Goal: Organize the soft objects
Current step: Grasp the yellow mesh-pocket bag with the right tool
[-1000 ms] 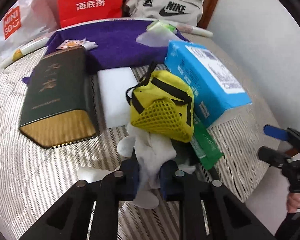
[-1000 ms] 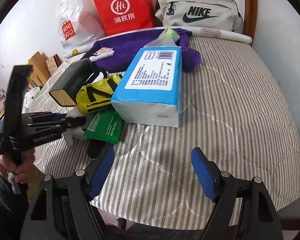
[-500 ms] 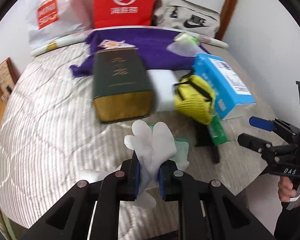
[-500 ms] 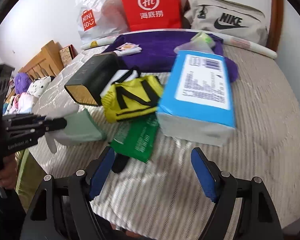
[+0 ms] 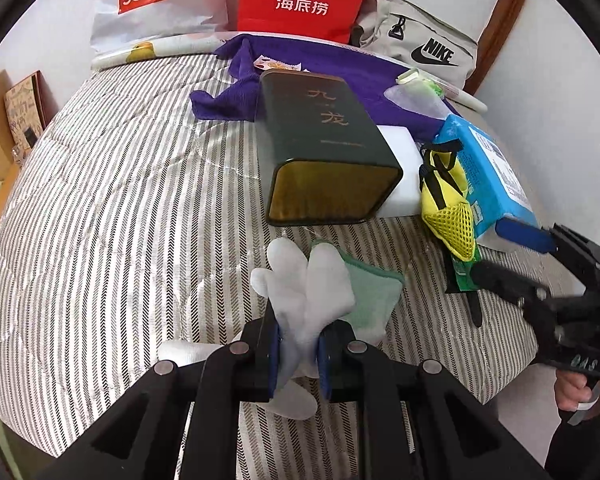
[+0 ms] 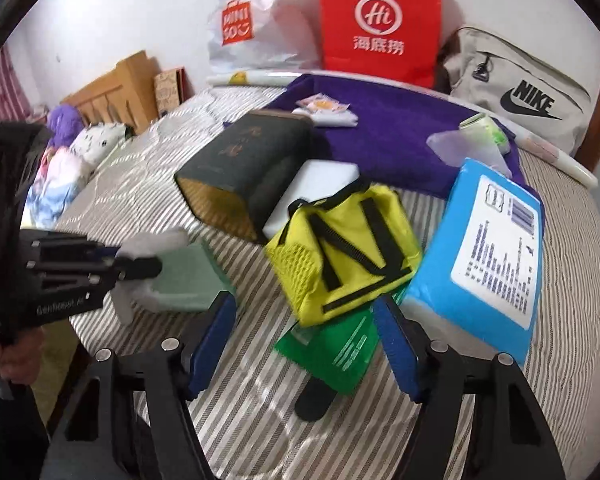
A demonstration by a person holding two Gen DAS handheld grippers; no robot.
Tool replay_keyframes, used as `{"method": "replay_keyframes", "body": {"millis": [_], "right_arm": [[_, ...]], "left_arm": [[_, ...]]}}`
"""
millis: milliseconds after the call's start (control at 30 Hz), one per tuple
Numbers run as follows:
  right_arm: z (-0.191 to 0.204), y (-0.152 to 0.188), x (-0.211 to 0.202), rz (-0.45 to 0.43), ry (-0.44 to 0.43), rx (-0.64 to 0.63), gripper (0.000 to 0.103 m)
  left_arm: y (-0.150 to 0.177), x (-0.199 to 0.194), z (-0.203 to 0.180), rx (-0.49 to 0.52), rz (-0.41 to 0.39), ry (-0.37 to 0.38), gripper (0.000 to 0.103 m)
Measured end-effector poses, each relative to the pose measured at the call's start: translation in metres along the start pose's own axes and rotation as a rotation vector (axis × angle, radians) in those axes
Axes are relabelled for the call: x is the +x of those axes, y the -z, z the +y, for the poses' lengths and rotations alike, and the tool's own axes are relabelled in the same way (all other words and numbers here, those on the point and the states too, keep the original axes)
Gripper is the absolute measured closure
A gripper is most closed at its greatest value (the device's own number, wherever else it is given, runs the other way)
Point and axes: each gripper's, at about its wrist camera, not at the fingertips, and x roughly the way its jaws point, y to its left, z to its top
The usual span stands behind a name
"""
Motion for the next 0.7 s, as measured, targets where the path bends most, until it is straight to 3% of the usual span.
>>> {"method": "replay_keyframes", "body": {"millis": [167, 267, 367, 600, 700], "right_arm": [[-0.016, 0.006, -0.005, 0.016, 0.076, -0.009, 0.034], [-0.036, 0.010, -0.006, 0.045, 0.038, 0.043, 0.043], [-0.051, 0.014, -0.007, 0.064, 0.057, 0.072, 0.053], [-0.075, 0.021, -0.019, 0.050, 0.106, 0.143, 0.052], [-0.058, 0.021, -0.026, 0.033, 0.051, 0.105, 0.052]], "left_arm": [[0.001, 0.002, 0.006, -0.008, -0.003, 0.025, 0.086], [0.003, 0.001, 0.008, -0.006, -0.007, 0.032, 0.086], [0.004, 0.002, 0.010, -0.017, -0.003, 0.047, 0.086], [0.004, 0.005, 0.012, -0.017, 0.000, 0.052, 0.086], [0.004, 0.004, 0.012, -0.021, -0.001, 0.053, 0.086]]}}
